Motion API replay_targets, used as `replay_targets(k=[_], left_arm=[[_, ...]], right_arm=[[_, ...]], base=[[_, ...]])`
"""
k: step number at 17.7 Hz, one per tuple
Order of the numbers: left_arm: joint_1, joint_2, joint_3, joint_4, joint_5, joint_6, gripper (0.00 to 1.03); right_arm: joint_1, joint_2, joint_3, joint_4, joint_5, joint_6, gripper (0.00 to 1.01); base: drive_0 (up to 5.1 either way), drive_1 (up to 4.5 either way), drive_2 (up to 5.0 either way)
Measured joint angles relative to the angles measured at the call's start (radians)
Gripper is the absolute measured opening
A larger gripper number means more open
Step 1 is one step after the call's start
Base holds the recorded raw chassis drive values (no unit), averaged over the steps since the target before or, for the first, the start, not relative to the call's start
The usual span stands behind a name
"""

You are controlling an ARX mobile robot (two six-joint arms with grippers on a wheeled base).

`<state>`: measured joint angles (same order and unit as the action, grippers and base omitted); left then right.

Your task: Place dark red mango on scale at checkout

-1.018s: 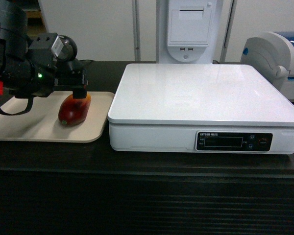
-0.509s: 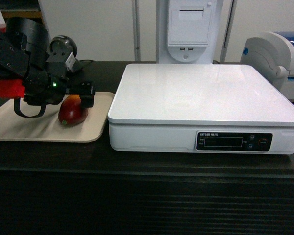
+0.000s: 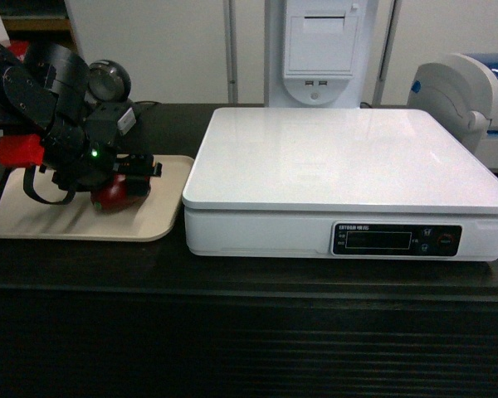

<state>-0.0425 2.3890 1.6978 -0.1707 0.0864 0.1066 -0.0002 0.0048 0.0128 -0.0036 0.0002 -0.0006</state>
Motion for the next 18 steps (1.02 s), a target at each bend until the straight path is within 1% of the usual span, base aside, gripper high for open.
replay_targets(k=[1,4,5,6,7,8,10,12,13,14,16,18], left_arm=[[-0.002,-0.001,-0.001,0.007,0.000,0.005,0.60],[-0.013,-0.053,-0.070,0.042,0.000,0.014,0.59],[-0.017,-0.091,-0.101,0.072,0.000,0.014,0.59],[-0.029,-0.144,-0.131,0.103,0.002,0.014,0.59],[-0.055,-0.215,-0.161,0.140,0.014,0.010,0.59],[-0.086,-0.279,-0.183,0.175,0.023,0.004,0.59],[-0.176,-0.373,-0.195,0.227,0.048,-0.008,0.59],[-0.292,-0.404,-0.193,0.246,0.083,-0.058,0.59],[-0.341,-0.397,-0.182,0.237,0.083,-0.079,0.59],[-0.395,-0.376,-0.151,0.227,0.082,-0.084,0.59],[-0.467,-0.314,-0.052,0.193,0.077,-0.085,0.59],[-0.506,-0.221,0.054,0.141,0.068,-0.091,0.59]], right_arm=[[0.000,0.000,0.000,0.000,0.000,0.000,0.98],[0.000,0.000,0.000,0.000,0.000,0.000,0.98],[0.000,0.000,0.000,0.000,0.000,0.000,0.98],[0.000,0.000,0.000,0.000,0.000,0.000,0.98],[0.000,0.000,0.000,0.000,0.000,0.000,0.98],[0.000,0.000,0.000,0.000,0.000,0.000,0.98],[0.000,0.000,0.000,0.000,0.000,0.000,0.98],[0.000,0.000,0.000,0.000,0.000,0.000,0.98],[0.000,0.000,0.000,0.000,0.000,0.000,0.98],[0.000,0.000,0.000,0.000,0.000,0.000,0.98],[0.000,0.000,0.000,0.000,0.000,0.000,0.98],[0.000,0.000,0.000,0.000,0.000,0.000,0.98]], base=[[0.0,0.00,0.0],[0.0,0.00,0.0],[0.0,0.00,0.0],[0.0,0.00,0.0],[0.0,0.00,0.0],[0.0,0.00,0.0],[0.0,0.00,0.0],[0.0,0.00,0.0],[0.0,0.00,0.0],[0.0,0.00,0.0],[0.0,0.00,0.0],[0.0,0.00,0.0]])
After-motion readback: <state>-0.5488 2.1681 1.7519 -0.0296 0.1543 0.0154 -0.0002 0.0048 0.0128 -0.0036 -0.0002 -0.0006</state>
